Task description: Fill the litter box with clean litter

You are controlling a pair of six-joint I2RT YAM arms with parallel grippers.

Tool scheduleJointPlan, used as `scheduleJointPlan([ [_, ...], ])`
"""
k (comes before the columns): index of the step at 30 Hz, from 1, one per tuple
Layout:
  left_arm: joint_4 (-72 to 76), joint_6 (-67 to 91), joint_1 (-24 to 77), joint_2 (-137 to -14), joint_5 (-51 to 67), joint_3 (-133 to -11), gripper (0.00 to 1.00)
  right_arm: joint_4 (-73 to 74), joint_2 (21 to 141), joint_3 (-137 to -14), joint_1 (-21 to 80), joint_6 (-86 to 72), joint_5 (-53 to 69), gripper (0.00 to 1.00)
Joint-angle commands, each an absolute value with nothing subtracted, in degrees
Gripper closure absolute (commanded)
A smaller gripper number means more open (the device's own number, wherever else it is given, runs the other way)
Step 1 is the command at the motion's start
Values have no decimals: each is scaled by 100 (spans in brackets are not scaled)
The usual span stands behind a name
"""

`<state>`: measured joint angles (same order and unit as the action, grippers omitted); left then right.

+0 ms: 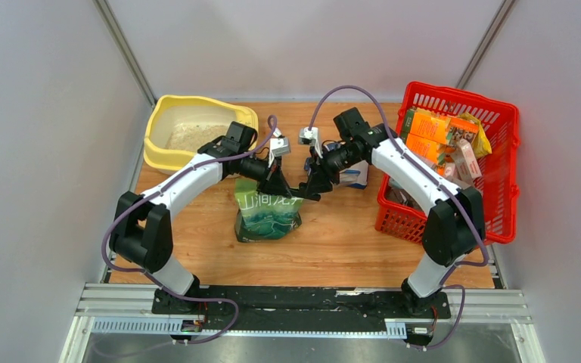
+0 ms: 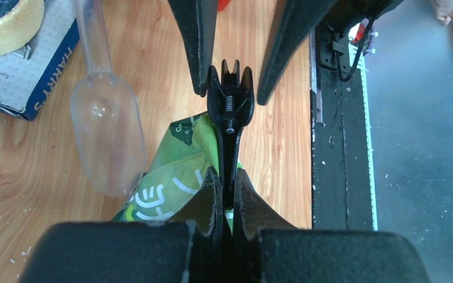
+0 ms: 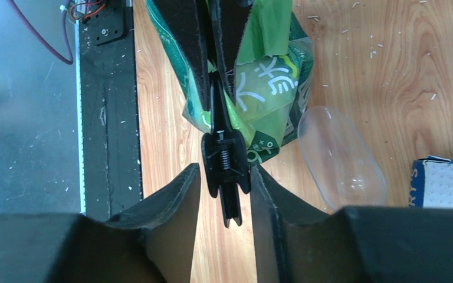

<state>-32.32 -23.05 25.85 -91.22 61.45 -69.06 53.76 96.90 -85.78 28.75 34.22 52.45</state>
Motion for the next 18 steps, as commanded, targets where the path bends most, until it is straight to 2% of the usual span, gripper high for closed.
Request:
scheduleJointPlan([
  [1, -2672, -2207, 2628, -9167, 6381, -7198, 100, 5212, 9756, -8851, 2909, 3419, 5247, 70],
  [2, -2620, -2145, 2637, -9184, 6355, -7198, 98, 5229, 9756, -8859, 2909, 3428, 5238, 75],
  [3, -2602, -2084, 2628, -9193, 6259, -7207, 93, 5247, 9756, -8877, 2900, 3463, 5238, 81],
  [4, -2610, -2013, 2628, -9202, 6214, -7242, 79, 5264, 9747, -8903, 2900, 3498, 5238, 92],
  [5, -2689, -2021, 2628, -9220, 6196, -7260, 73, 5317, 9730, -8921, 2892, 3533, 5203, 97],
  [8, -2768, -2171, 2602, -9080, 6187, -7207, 60, 5483, 9625, -9008, 2795, 3612, 5220, 100],
  [10, -2786, -2224, 2566, -8913, 6188, -7128, 57, 5782, 9615, -9289, 2672, 3919, 5256, 100],
  [18, -3164, -2723, 2505, -8605, 6108, -6917, 56, 7400, 9598, -10169, 2531, 5202, 5159, 100],
])
